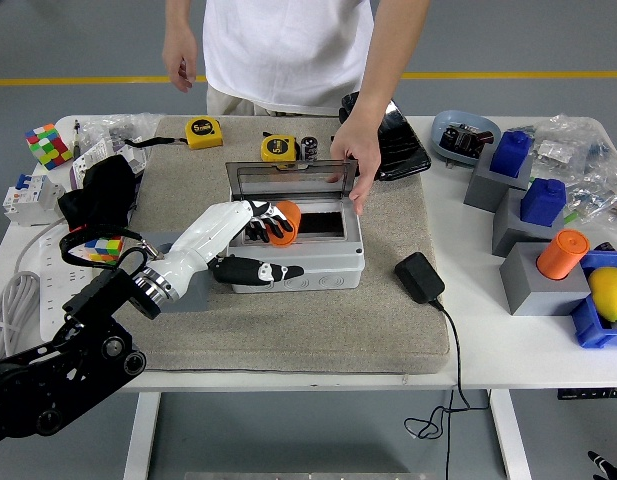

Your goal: Fetch the battery,place it into the box,close the lid of the box

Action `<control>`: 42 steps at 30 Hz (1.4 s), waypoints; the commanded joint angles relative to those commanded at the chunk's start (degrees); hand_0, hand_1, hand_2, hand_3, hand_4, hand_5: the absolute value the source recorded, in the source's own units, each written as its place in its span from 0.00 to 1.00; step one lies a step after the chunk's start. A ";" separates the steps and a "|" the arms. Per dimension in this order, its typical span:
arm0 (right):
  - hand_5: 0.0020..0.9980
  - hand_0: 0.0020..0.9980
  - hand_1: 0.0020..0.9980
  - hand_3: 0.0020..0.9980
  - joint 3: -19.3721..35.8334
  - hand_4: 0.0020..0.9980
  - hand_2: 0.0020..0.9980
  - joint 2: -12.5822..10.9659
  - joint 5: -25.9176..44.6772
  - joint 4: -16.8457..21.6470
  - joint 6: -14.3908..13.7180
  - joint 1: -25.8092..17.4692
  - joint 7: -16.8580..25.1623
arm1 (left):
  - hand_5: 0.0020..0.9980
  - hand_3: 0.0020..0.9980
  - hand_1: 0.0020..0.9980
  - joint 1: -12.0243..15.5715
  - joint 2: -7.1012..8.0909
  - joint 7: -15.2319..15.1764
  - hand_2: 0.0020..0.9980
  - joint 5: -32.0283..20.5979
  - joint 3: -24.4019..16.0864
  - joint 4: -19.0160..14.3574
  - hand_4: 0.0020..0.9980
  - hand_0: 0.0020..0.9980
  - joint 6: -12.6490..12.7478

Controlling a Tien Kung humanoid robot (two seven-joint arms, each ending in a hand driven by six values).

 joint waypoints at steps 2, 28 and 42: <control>0.46 0.66 0.62 0.55 -0.06 0.96 0.60 0.00 0.04 0.01 0.00 -0.01 0.00 | 0.54 0.61 0.58 -0.41 -0.45 -0.42 0.57 -0.25 0.07 0.76 1.00 0.51 0.29; 0.46 0.66 0.62 0.55 -0.25 0.96 0.60 0.00 -0.05 0.36 -0.05 -0.10 0.11 | 0.54 0.60 0.57 -0.85 -0.60 -0.84 0.55 -0.20 -1.85 -3.81 1.00 0.50 0.96; 0.46 0.66 0.62 0.55 -0.33 0.96 0.60 0.09 -0.08 0.37 -0.04 -0.10 0.18 | 0.54 0.60 0.56 0.74 -0.75 -2.16 0.55 -3.75 -0.28 -4.30 1.00 0.48 1.48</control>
